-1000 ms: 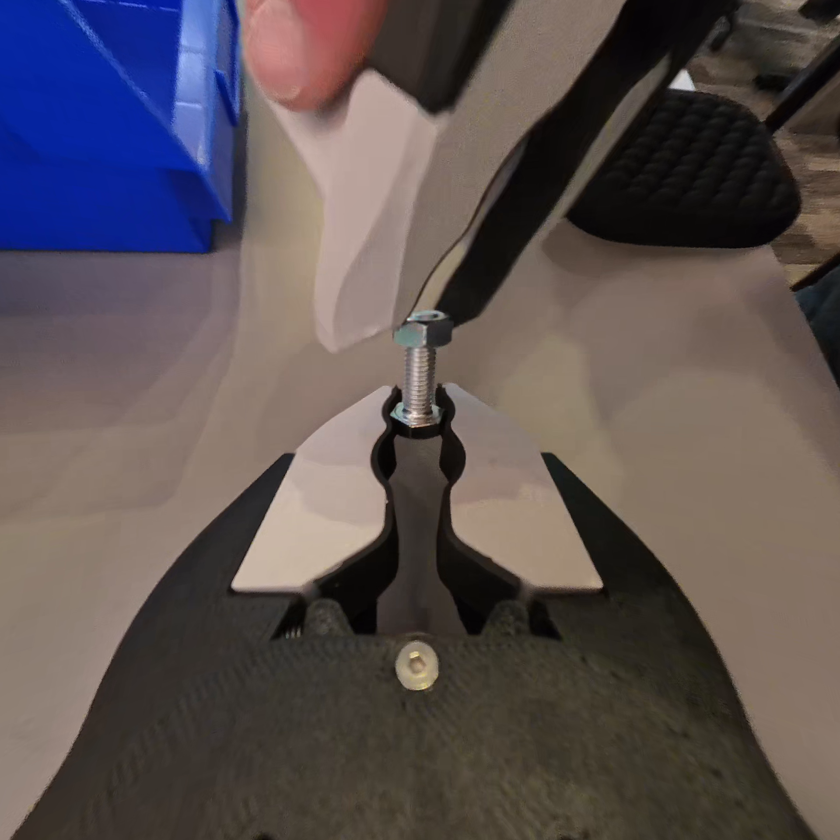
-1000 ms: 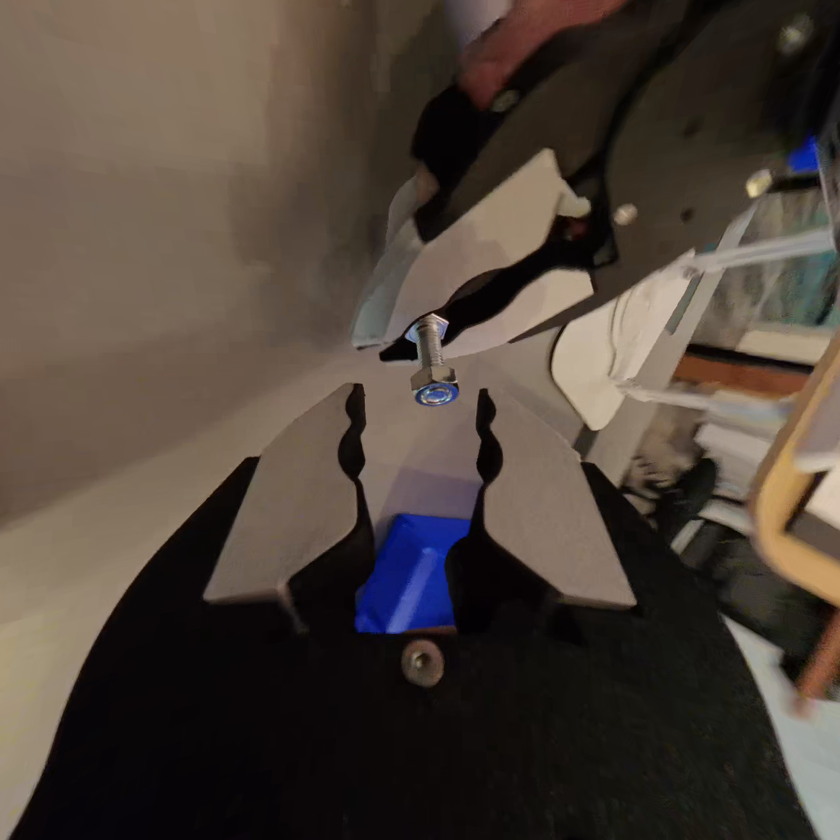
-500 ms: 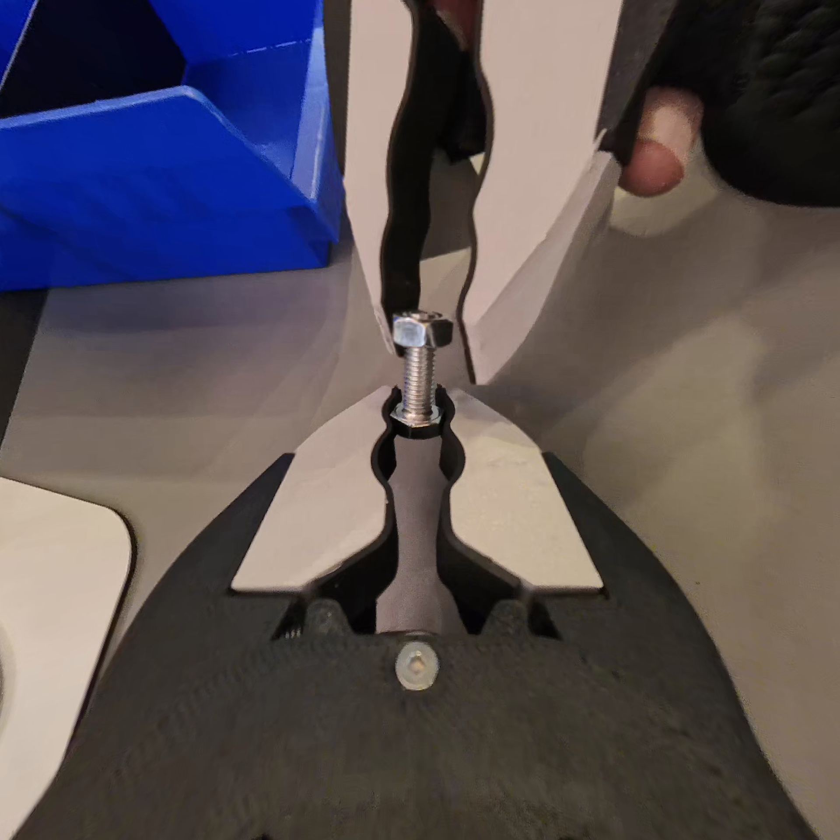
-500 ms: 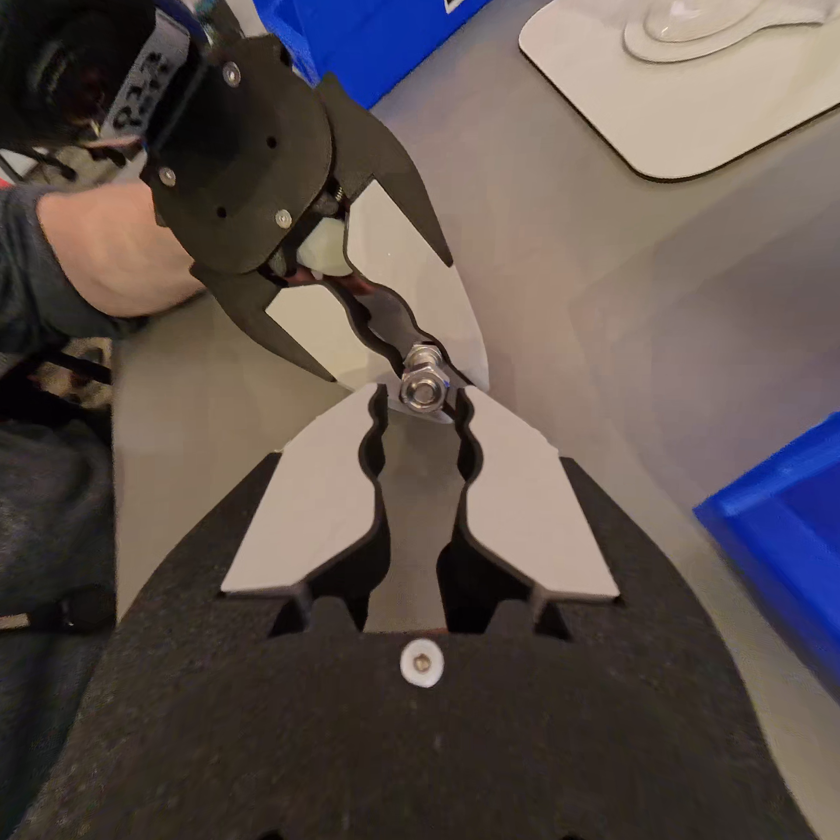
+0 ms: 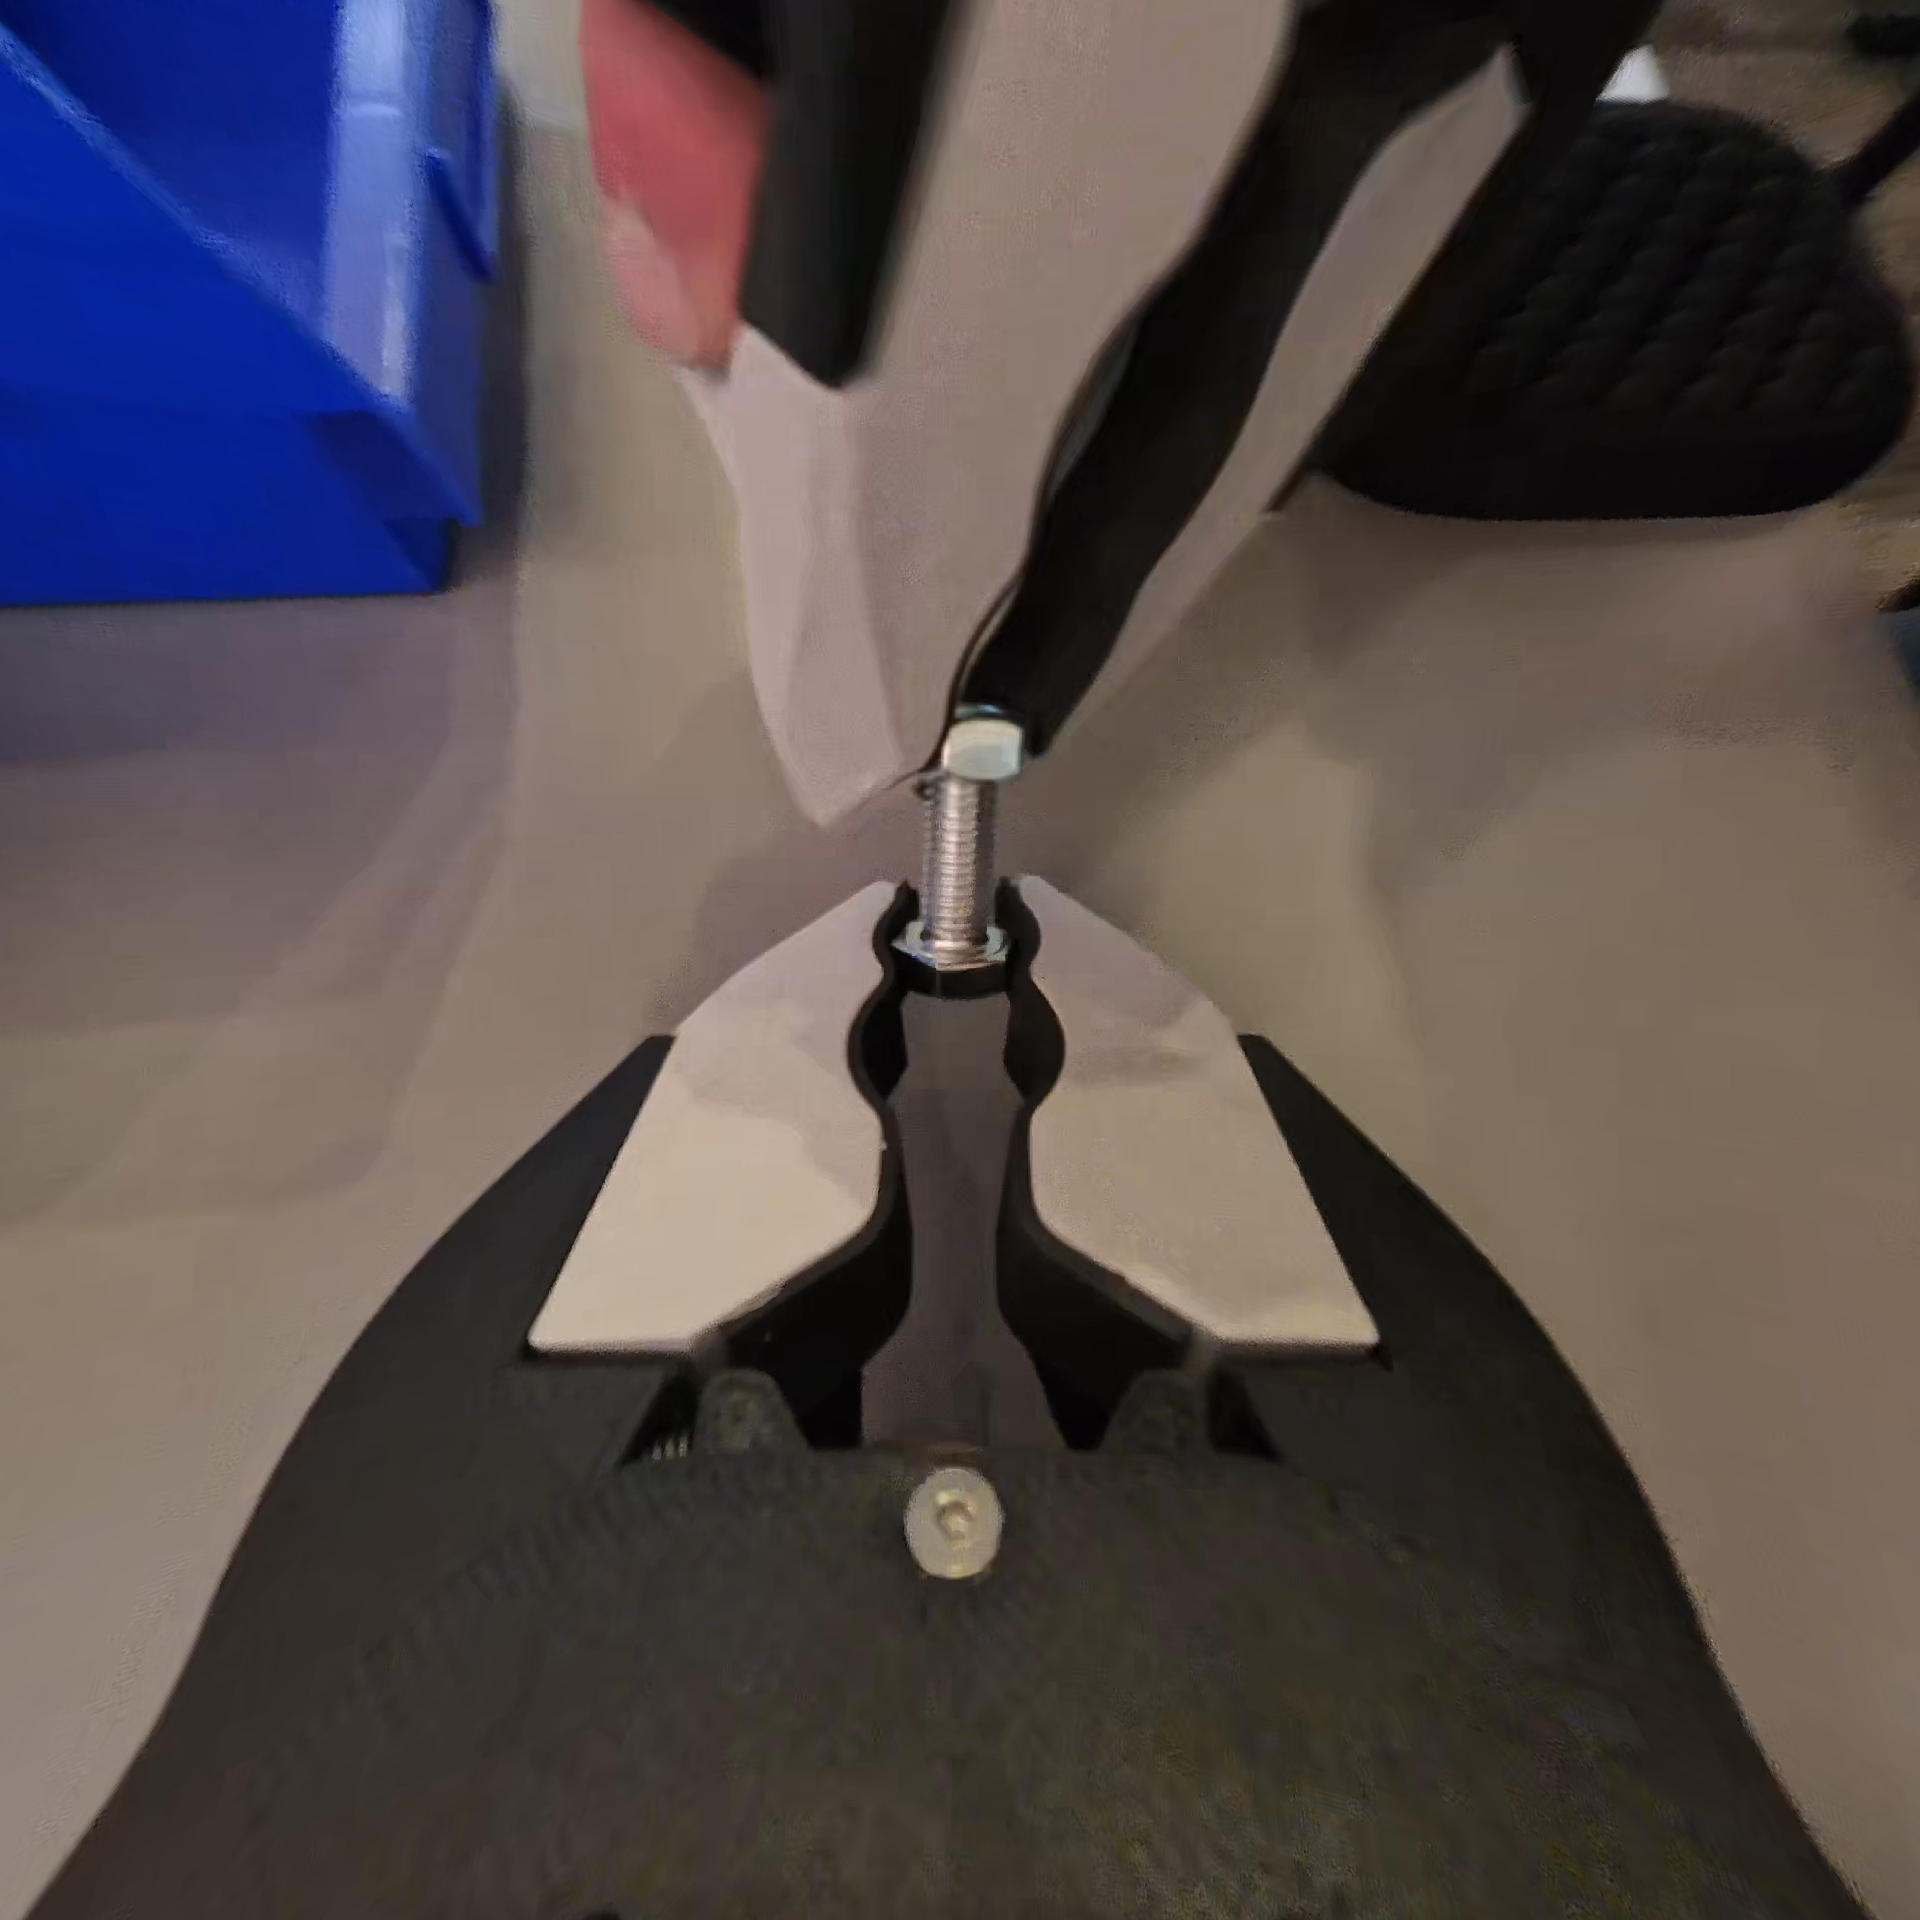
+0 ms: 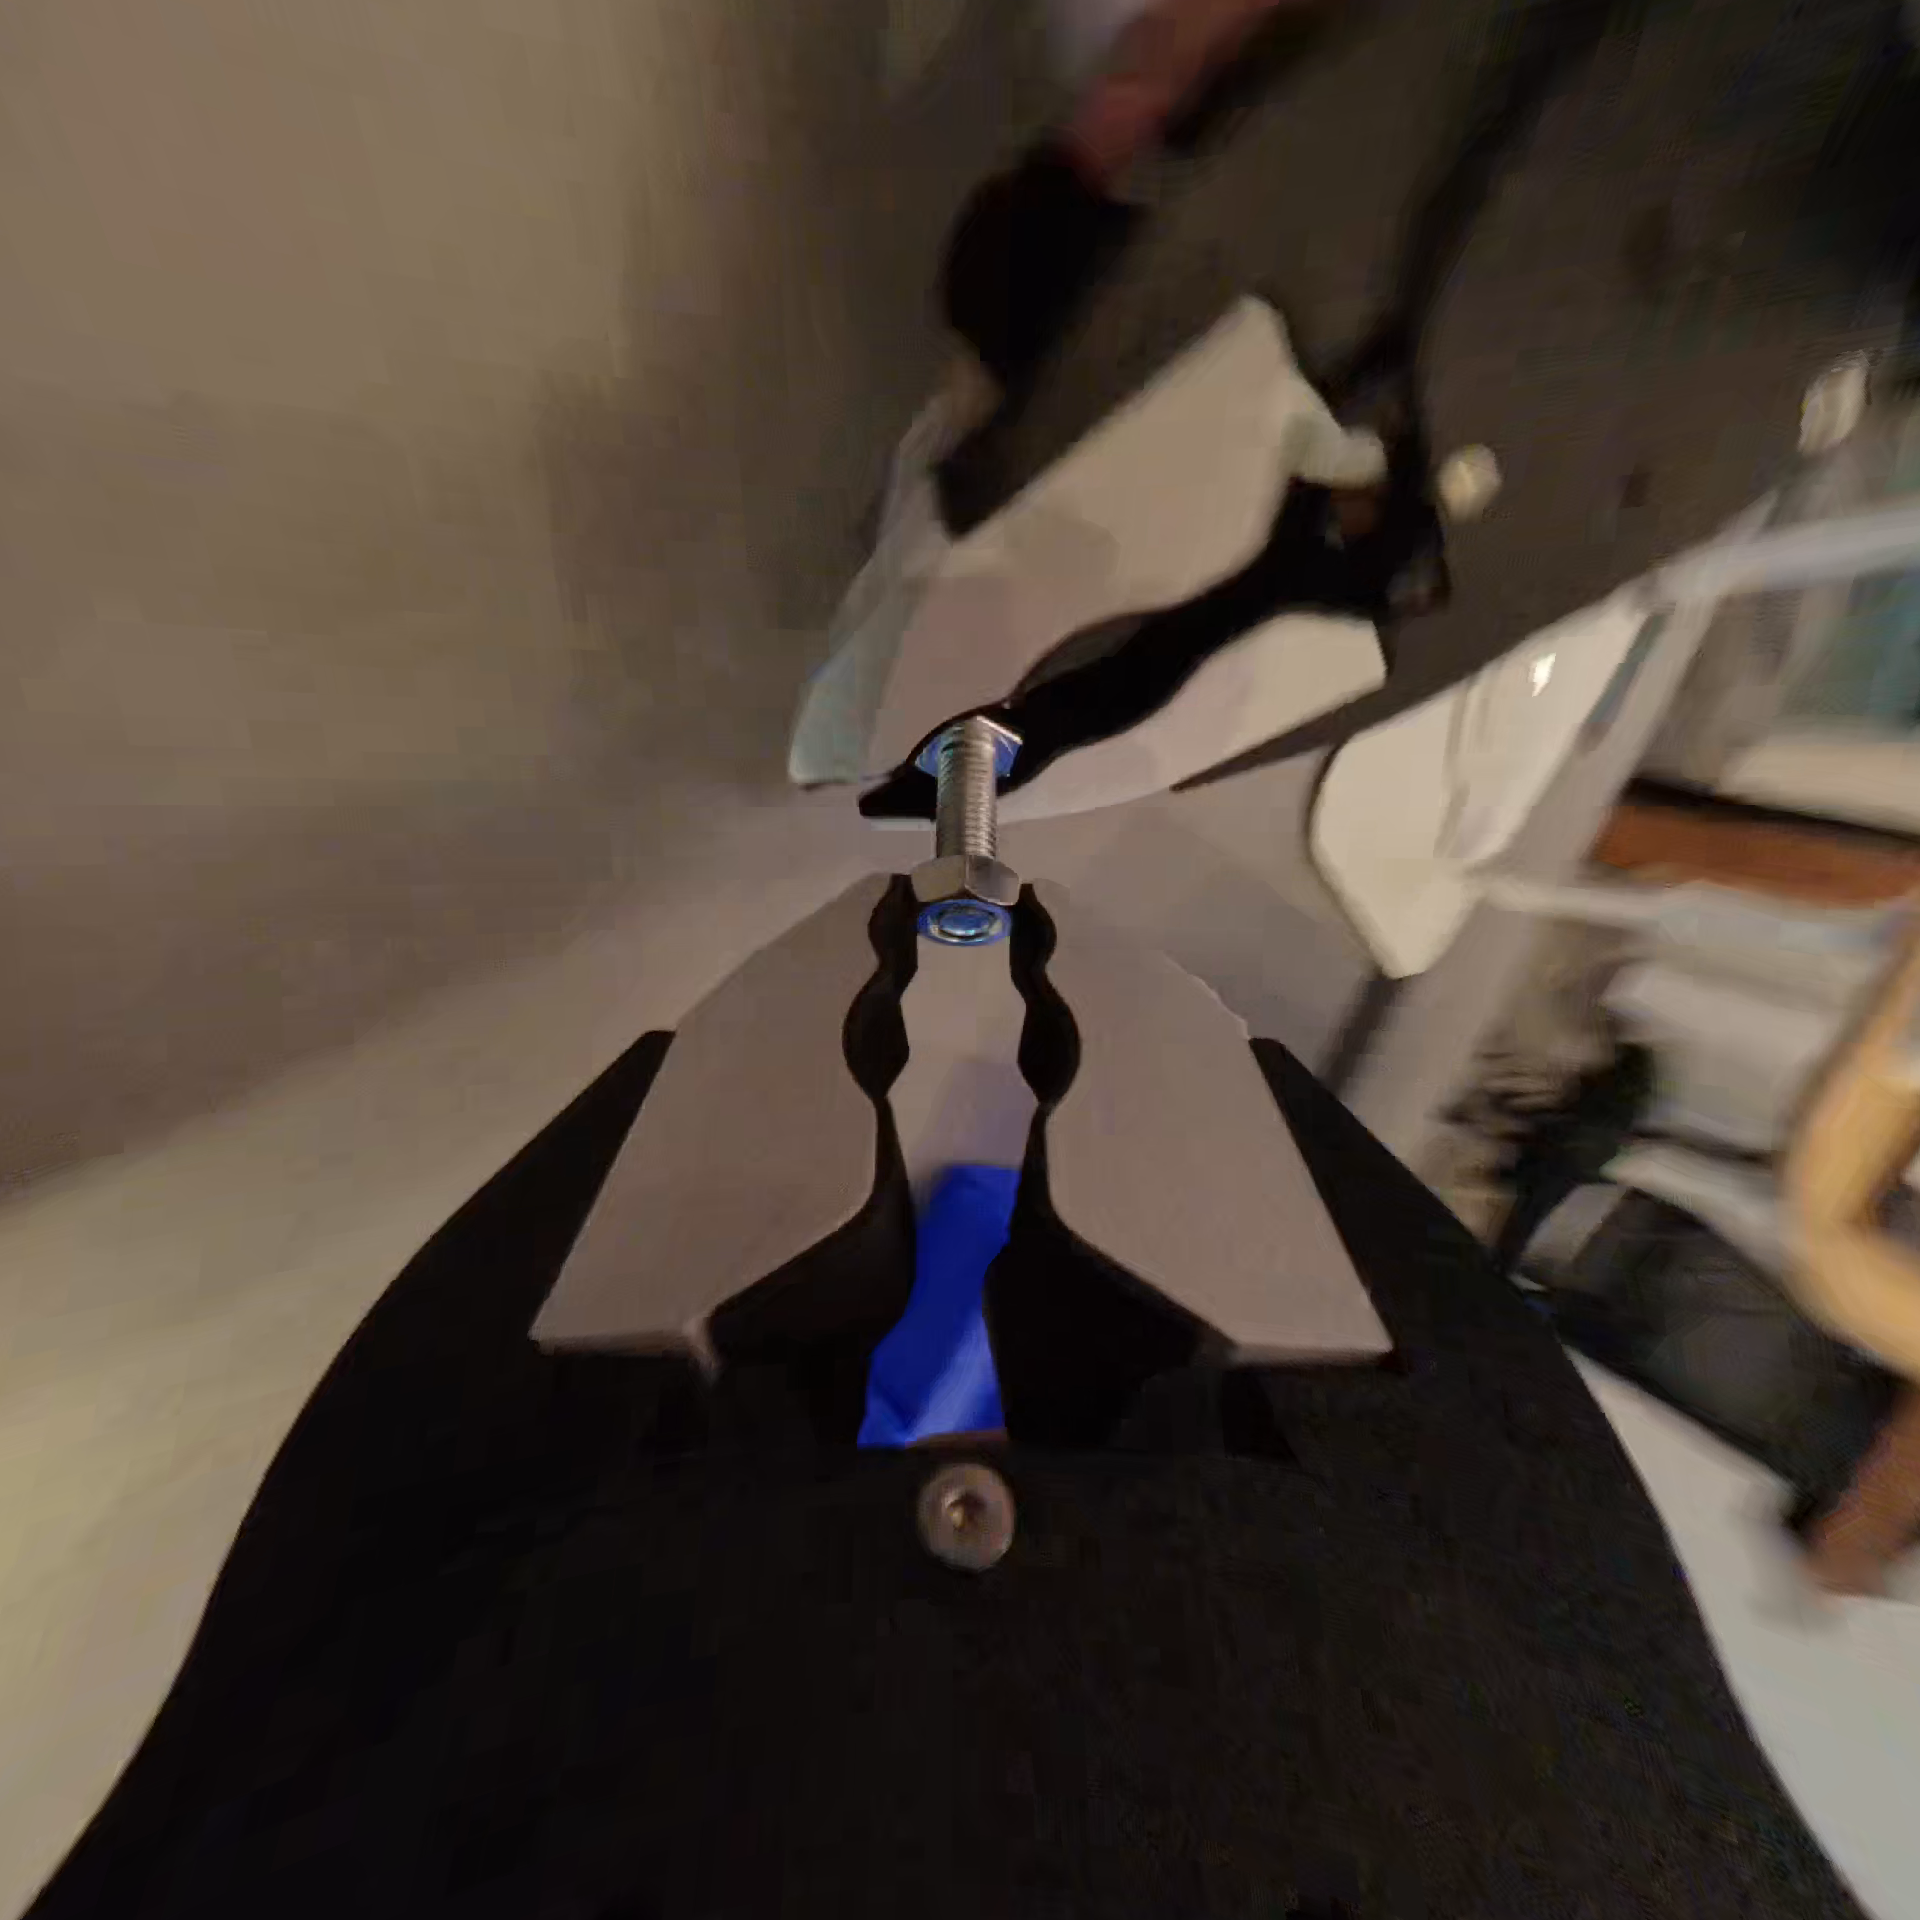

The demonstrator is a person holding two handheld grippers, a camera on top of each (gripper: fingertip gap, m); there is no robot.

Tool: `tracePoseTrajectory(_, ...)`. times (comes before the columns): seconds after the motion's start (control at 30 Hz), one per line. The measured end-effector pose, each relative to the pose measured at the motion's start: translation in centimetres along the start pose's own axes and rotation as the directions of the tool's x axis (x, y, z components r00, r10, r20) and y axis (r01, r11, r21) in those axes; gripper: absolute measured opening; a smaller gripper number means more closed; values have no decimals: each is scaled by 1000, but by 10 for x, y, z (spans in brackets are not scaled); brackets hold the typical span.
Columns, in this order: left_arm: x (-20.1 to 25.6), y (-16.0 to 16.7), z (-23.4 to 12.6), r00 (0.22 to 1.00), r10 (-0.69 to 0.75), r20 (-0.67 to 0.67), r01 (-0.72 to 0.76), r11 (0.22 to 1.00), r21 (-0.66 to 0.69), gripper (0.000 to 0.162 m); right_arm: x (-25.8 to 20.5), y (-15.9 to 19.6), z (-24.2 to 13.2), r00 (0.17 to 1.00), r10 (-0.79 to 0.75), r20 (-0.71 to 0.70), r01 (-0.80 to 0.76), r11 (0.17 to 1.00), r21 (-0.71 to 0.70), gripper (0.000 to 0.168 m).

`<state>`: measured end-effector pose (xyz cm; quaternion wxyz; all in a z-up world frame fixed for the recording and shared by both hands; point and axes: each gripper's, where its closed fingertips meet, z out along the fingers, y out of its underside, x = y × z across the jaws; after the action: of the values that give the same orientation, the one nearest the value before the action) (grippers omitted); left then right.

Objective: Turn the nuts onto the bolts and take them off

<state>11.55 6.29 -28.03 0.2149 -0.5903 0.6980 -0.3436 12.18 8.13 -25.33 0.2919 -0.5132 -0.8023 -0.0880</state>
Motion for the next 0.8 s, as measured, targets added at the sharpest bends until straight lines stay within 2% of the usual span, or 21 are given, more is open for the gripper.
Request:
tracePoseTrajectory(0.03, 3, 1, 3, 999, -18, -33, 19, 1000, 9, 15, 1, 1, 0, 988, -151, -22, 150, 987, -61, 17)
tracePoseTrajectory(0.1, 5, 2, 4, 995, -48, -86, 51, 998, 31, 15, 5, 0, 1, 943, -331, -37, 324, 937, -134, 17)
tracePoseTrajectory(0.2, 3, 2, 1, 993, -63, -98, 69, 996, 56, 15, 11, 0, 1, 911, -410, -56, 396, 904, -163, 18)
tracePoseTrajectory(0.23, 2, 0, 0, 994, -58, -89, 64, 996, 62, 15, 12, 0, 0, 923, -381, -54, 370, 917, -150, 24)
tracePoseTrajectory(0.27, 0, -1, -1, 996, -55, -68, 60, 996, 64, 15, 13, 0, 0, 943, -328, -51, 319, 938, -137, 42)
tracePoseTrajectory(0.3, -2, -1, -3, 997, -53, -56, 57, 996, 64, 15, 14, 2, -2, 965, -257, -48, 249, 960, -125, 49)
tracePoseTrajectory(0.37, -9, -1, -5, 999, -43, -3, 43, 997, 63, 15, 17, 5, -7, 997, -56, -45, 52, 996, -72, 50)
tracePoseTrajectory(0.43, -14, -4, -8, 999, -40, 32, 37, 996, 81, 15, 19, 6, -12, 977, 212, -21, -212, 977, 10, 47)
tracePoseTrajectory(0.5, -22, -6, -11, 994, -27, 108, 19, 997, 79, 15, 21, 6, -17, 873, 484, 51, -487, 868, 96, 44)
tracePoseTrajectory(0.53, -24, -7, -12, 991, -12, 136, 2, 997, 73, 15, 23, 4, -19, 785, 610, 109, -619, 771, 146, 40)
tracePoseTrajectory(0.6, -28, -10, -12, 980, 18, 200, -30, 998, 60, 15, 27, 0, -21, 564, 786, 252, -825, 526, 206, 37)
tracePoseTrajectory(0.63, -28, -10, -11, 977, 28, 209, -39, 998, 49, 15, 28, 1, -20, 460, 834, 305, -887, 415, 204, 37)
tracePoseTrajectory(0.7, -30, -12, -11, 965, 52, 257, -63, 997, 35, 15, 24, 1, -15, 315, 863, 396, -947, 261, 185, 37)
tracePoseTrajectory(0.77, -32, -11, -10, 952, 82, 294, -85, 996, -1, 15, 22, -3, -12, 221, 857, 466, -972, 154, 179, 34)
tracePoseTrajectory(0.8, -34, -11, -11, 945, 92, 315, -95, 995, -7, 15, 19, -5, -9, 197, 852, 485, -977, 133, 164, 31)
